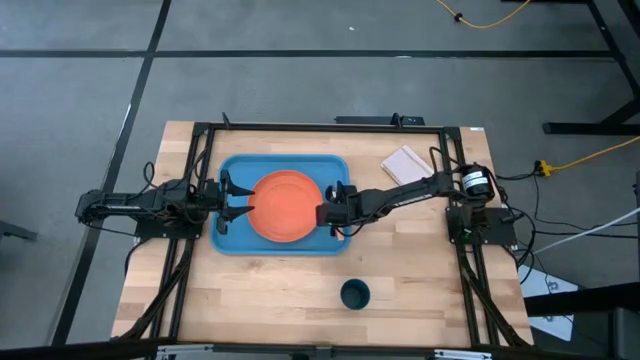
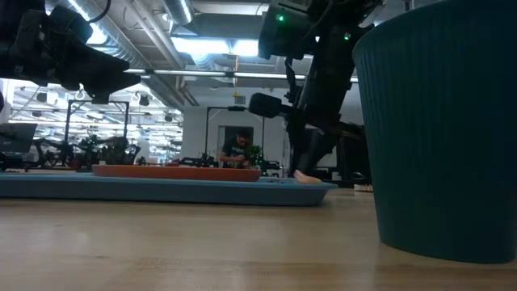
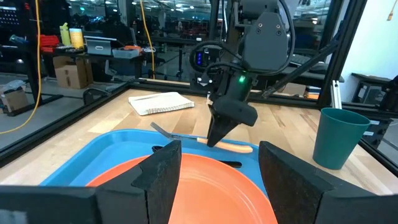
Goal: Pick and place plate/cup/fork/spoon on tray
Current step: Put the orange fork on the blue serving tray at the right of the black spoon
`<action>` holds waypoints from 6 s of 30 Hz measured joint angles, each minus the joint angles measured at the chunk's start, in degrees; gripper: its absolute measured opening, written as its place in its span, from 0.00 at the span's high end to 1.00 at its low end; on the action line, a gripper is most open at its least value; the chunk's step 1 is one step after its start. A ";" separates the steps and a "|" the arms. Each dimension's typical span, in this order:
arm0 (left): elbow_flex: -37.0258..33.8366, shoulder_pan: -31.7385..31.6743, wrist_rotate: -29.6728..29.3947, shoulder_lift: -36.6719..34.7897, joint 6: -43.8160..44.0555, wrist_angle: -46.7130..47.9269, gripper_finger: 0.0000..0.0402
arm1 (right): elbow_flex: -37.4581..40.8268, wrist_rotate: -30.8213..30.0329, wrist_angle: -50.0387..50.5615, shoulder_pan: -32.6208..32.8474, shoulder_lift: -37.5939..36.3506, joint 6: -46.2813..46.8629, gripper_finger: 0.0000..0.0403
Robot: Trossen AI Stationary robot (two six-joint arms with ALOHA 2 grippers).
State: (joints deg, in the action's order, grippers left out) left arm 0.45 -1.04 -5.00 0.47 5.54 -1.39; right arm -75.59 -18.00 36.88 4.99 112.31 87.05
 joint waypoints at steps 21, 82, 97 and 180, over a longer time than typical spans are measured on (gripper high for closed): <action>0.00 0.00 0.00 0.00 0.00 0.00 0.48 | -0.07 1.50 0.71 -0.76 3.00 2.91 0.84; 0.00 -0.02 0.00 0.00 0.00 0.00 0.48 | -12.03 -1.37 14.62 1.65 3.08 -0.76 0.71; 0.00 -0.02 -0.02 0.00 0.00 0.00 0.48 | -8.44 1.15 6.02 -3.29 3.70 -7.23 0.71; 0.00 -0.02 0.00 0.00 0.00 0.00 0.48 | -14.08 -5.94 13.62 -1.70 7.48 -15.68 0.98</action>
State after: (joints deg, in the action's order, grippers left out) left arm 0.45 -1.06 -4.99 0.47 5.54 -1.39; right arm -89.67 -23.94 50.50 3.29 119.79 71.37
